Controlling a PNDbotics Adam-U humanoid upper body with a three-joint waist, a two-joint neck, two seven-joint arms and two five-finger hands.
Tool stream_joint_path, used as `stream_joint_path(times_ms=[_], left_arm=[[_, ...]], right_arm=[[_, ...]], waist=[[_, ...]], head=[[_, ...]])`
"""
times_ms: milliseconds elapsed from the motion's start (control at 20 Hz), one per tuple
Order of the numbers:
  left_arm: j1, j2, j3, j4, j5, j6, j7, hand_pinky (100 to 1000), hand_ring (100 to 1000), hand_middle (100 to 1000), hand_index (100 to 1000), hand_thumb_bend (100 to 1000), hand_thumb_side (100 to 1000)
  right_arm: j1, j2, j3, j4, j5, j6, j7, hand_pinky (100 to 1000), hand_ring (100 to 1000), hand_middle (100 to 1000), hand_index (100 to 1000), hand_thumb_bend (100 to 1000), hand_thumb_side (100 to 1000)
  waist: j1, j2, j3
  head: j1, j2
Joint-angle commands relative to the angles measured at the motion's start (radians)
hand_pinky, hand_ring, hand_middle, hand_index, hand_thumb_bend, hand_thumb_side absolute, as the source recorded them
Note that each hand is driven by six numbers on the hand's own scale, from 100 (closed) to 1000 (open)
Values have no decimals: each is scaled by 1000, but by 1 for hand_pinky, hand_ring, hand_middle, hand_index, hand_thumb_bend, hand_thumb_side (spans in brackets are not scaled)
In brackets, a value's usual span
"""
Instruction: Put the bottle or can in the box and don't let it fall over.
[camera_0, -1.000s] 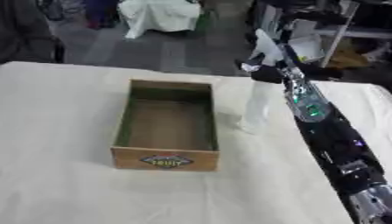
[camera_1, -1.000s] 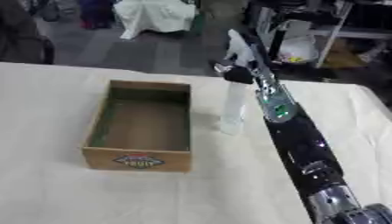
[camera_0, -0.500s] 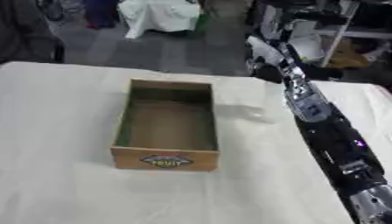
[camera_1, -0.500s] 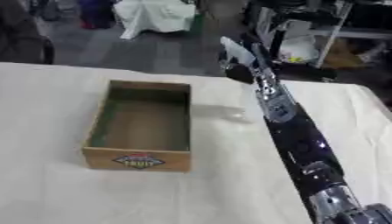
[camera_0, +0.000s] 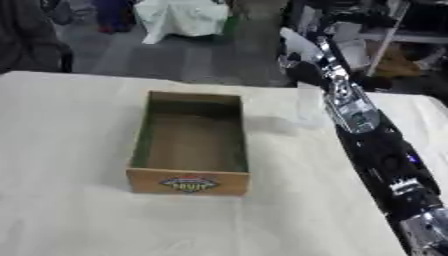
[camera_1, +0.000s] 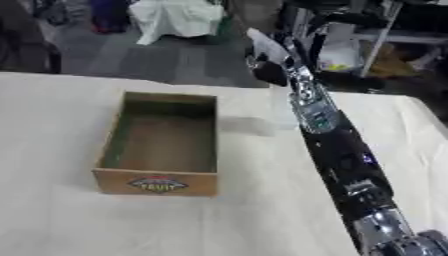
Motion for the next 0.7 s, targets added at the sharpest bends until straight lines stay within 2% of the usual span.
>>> stream_joint_path(times_ms=[50, 150, 200, 250, 450, 650, 700], left_arm=[[-5, 16, 1, -17, 2, -1, -3, 737, 774, 671, 845, 509, 750], [-4, 15, -2, -16, 3, -1, -6, 737, 774, 671, 846, 509, 750], [-4, 14, -3, -16, 3, -1, -7, 737, 774, 671, 846, 509, 750], [-4, 13, -5, -15, 4, -1, -8, 737, 774, 671, 846, 509, 750], [-7, 11, -10, -14, 6, -2, -14, 738, 774, 671, 846, 510, 750], [-10, 9, -13, -15, 9, -3, -18, 738, 774, 670, 846, 508, 750], [-11, 8, -13, -15, 10, -3, -18, 738, 774, 670, 846, 505, 746]], right_arm=[[-47, 0, 15, -64, -56, 3, 17, 507, 518, 303, 438, 163, 100], [-64, 27, 26, -87, -93, 9, 28, 507, 515, 302, 437, 164, 100], [-73, 40, 33, -98, -111, 11, 34, 509, 515, 301, 438, 252, 100], [-81, 55, 43, -110, -130, 12, 43, 509, 515, 302, 438, 160, 100], [-106, 117, 78, -143, -184, 22, 81, 509, 515, 302, 438, 159, 100], [-103, 173, 93, -143, -191, 33, 104, 504, 514, 302, 444, 176, 100], [-96, 187, 94, -136, -182, 36, 107, 503, 514, 303, 447, 274, 100]], waist=[[10, -22, 2], [13, -25, 6], [14, -27, 9], [16, -28, 13], [21, -31, 33], [25, -29, 50], [25, -28, 53]], head=[[-2, 0], [-6, 3], [-8, 4], [-11, 5], [-25, 8], [-36, 6], [-39, 6]])
